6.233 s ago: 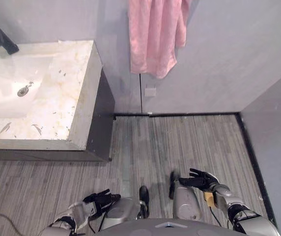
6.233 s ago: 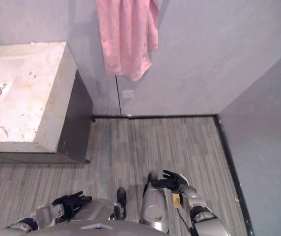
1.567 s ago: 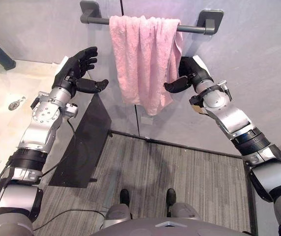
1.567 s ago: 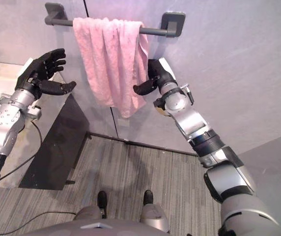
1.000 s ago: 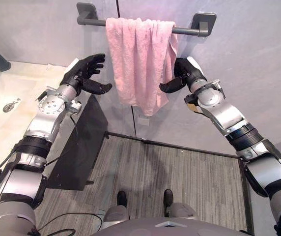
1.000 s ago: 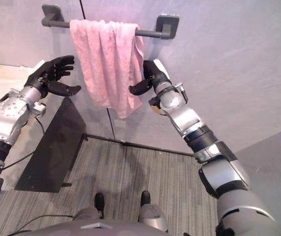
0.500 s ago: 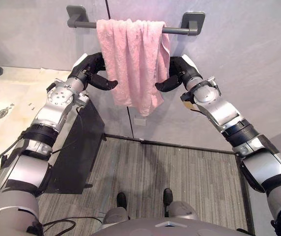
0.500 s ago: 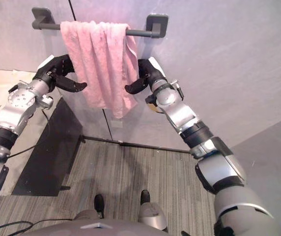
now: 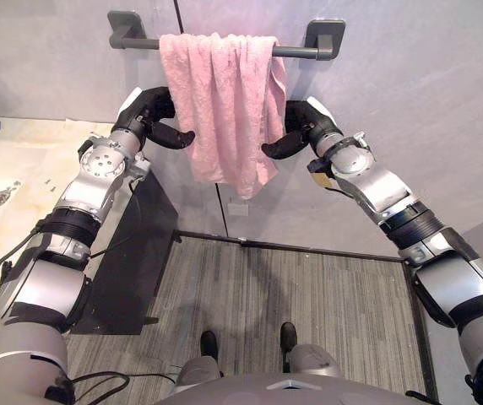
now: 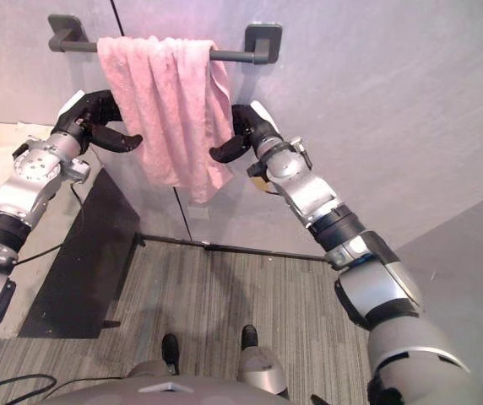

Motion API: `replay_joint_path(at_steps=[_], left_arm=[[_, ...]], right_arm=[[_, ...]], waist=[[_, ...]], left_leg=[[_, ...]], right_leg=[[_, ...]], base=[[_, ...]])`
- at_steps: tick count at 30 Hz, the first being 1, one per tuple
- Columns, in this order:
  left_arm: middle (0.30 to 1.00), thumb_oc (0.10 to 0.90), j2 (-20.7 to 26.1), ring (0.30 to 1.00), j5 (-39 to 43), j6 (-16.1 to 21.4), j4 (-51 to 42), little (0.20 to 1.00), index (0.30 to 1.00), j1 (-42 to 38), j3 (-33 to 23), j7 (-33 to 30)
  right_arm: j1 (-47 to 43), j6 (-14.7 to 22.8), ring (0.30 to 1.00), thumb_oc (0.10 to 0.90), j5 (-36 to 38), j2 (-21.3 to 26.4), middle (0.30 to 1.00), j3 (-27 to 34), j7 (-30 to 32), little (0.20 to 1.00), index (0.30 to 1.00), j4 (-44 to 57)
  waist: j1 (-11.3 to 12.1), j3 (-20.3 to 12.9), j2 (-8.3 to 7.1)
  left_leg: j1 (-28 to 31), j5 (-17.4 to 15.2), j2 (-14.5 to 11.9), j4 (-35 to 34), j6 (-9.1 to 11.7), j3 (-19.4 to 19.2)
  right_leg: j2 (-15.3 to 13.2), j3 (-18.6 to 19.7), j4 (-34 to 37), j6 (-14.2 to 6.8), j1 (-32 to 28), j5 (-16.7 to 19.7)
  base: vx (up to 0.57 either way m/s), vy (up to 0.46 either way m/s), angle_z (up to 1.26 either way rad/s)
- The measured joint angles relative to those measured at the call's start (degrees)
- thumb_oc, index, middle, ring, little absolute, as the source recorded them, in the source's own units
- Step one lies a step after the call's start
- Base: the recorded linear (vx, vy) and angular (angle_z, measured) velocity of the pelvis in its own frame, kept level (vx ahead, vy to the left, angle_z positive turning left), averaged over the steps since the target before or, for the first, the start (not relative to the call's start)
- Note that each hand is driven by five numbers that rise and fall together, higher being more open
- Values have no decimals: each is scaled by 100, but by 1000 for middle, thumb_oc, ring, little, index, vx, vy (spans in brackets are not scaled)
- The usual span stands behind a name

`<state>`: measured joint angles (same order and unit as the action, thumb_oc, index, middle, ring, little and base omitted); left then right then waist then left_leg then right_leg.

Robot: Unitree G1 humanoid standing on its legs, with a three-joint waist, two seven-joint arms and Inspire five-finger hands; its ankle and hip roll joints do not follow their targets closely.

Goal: Organize the bathroom.

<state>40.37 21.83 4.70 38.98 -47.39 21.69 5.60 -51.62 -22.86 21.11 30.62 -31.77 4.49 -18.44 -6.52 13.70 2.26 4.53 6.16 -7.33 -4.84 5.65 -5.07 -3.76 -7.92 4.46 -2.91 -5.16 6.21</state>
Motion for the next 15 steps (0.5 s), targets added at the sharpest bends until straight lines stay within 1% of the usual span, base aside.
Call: replay_joint_path(at_steps=[3,4,5,8,15], left_arm=[[300,400,-12,300,2,-4,91,300,300,-2,3,-13],[300,400,-48,300,2,-27,122,300,300,-2,20,-14],[300,400,-88,300,2,-32,124,300,300,-3,35,-15],[300,400,-276,300,4,-33,123,300,300,-10,64,-17],[300,400,-343,300,4,-91,181,300,300,-126,69,-46]], right_arm=[[2,-185,300,400,509,-221,300,-2,-29,300,300,-7],[2,-308,300,400,759,-392,300,-7,-30,300,300,-27],[2,-324,300,400,884,-492,300,-12,-20,300,300,-67],[1,-338,300,400,952,-745,300,-44,-42,300,300,-130],[-4,-331,300,400,963,-762,300,-41,-15,300,300,-130]], waist=[[-39,-1,3],[-62,-1,3],[-67,-1,3],[-66,-1,4],[-121,-1,4]], left_leg=[[1,0,-2,0,0,-4],[0,1,-2,1,0,-4],[0,1,-1,1,0,-5],[-2,4,-2,2,-1,-6],[0,3,-3,1,-1,-11]], right_leg=[[1,4,0,2,0,2],[1,3,0,2,0,2],[1,3,0,2,0,2],[0,2,0,2,4,2],[1,2,0,2,2,2]], base=[[0,0,0],[0,0,0],[0,0,0],[0,0,0],[0,0,0]])
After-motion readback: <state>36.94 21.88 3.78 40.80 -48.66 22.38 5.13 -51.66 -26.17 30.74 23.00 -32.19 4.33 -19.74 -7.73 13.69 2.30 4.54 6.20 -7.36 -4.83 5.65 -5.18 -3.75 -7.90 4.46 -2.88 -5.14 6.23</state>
